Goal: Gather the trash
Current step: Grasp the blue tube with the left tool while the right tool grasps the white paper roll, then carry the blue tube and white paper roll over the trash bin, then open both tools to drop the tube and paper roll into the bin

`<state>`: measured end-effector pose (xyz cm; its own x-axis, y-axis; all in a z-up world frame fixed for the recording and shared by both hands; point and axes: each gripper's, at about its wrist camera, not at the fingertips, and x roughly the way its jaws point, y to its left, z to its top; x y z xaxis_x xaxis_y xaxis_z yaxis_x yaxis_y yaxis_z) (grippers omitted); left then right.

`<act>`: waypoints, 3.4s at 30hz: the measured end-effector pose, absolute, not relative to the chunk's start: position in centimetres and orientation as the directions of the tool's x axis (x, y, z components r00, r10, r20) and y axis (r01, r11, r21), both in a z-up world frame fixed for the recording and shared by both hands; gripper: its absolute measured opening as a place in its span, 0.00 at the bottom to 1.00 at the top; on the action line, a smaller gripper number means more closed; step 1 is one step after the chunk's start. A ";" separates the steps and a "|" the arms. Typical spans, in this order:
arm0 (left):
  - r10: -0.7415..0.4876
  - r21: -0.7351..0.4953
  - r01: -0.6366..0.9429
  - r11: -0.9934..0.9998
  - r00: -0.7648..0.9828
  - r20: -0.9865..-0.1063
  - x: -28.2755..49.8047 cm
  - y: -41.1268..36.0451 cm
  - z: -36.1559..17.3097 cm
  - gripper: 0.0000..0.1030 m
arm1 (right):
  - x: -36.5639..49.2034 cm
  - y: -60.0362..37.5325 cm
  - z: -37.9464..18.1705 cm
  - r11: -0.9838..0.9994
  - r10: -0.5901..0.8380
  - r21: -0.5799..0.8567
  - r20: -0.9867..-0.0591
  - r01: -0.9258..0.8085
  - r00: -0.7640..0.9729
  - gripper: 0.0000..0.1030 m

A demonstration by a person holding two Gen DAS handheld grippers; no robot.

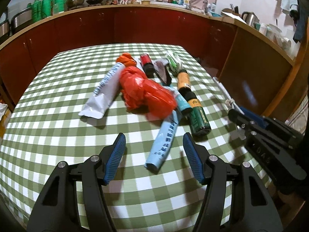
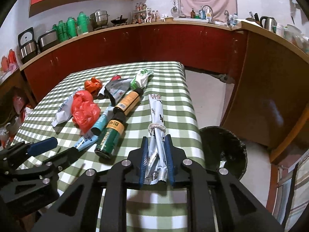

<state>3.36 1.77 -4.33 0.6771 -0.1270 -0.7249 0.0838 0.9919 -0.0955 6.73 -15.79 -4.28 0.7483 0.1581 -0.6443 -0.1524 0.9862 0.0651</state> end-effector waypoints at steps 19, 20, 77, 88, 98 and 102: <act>-0.182 -0.118 0.139 0.983 0.693 -0.698 1.6 0.4 -4.2 0.12 | 5.9 -17.7 -4.0 0.987 0.158 0.082 -0.626 -0.137 0.763 0.18; -0.183 -0.123 0.135 0.983 0.696 -0.694 1.5 0.5 -4.0 0.10 | 5.8 -17.7 -4.0 0.987 0.158 0.083 -0.624 -0.137 0.765 0.18; -0.262 -0.082 0.290 0.954 0.665 -0.700 11.6 -16.5 -3.1 0.09 | 9.8 -30.9 -5.2 0.994 -0.024 0.072 -0.605 0.085 0.796 0.18; -0.264 -0.106 0.276 0.955 0.634 -0.727 14.4 -18.2 -4.0 0.38 | 11.8 -32.5 -6.2 0.989 -0.046 0.083 -0.612 0.122 0.789 0.28; -0.252 -0.127 0.234 0.964 0.646 -0.721 13.6 -16.7 -3.9 0.46 | 10.3 -32.4 -5.8 0.985 -0.068 0.085 -0.611 0.150 0.789 0.52; -0.238 -0.119 0.222 0.968 0.658 -0.714 12.2 -15.4 -3.5 0.50 | 9.5 -31.8 -5.4 0.984 -0.071 0.088 -0.605 0.155 0.793 0.62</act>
